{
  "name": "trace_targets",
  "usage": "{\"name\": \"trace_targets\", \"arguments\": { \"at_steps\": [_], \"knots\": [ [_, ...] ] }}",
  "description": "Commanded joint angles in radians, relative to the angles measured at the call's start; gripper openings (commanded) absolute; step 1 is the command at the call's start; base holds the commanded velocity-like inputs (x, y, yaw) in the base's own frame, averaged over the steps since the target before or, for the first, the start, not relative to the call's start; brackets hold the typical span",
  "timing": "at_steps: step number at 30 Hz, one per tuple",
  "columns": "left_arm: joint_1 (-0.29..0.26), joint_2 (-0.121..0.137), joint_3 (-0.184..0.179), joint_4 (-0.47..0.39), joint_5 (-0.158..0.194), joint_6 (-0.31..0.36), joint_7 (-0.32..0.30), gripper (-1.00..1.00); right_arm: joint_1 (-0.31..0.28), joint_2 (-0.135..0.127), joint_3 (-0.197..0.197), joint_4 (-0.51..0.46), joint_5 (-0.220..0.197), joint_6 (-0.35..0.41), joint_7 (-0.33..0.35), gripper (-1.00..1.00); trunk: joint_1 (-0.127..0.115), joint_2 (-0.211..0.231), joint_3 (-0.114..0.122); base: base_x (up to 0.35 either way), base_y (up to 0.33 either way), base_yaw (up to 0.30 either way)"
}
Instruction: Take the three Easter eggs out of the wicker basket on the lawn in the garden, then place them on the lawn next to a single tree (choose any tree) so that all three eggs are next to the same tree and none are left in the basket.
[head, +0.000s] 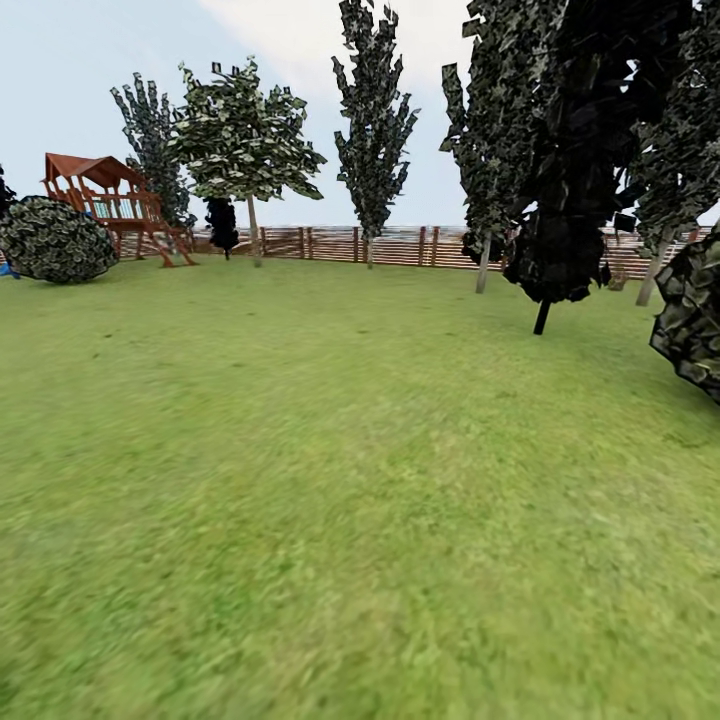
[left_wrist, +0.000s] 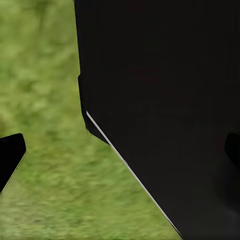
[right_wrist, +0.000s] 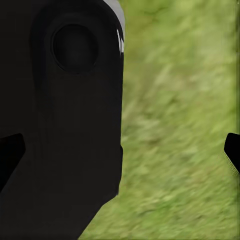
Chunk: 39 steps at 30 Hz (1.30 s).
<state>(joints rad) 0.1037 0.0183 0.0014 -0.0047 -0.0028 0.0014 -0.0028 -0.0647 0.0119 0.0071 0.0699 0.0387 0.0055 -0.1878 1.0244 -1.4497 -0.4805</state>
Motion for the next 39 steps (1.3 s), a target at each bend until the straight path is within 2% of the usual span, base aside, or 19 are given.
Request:
{"name": "trace_targets", "arguments": {
  "at_steps": [1,39],
  "knots": [
    [0.000,0.000,0.000,0.000,0.000,0.000,0.000,1.00,-0.001,0.000,0.001,0.002,0.005,0.001,-0.004,1.00,0.001,0.000,-0.001,0.335,0.000,0.000],
    [0.000,0.000,0.000,0.000,0.000,0.000,0.000,1.00,-0.001,0.000,0.001,0.002,0.004,0.001,-0.004,1.00,0.001,0.000,-0.001,0.335,0.000,0.000]
  ]
}}
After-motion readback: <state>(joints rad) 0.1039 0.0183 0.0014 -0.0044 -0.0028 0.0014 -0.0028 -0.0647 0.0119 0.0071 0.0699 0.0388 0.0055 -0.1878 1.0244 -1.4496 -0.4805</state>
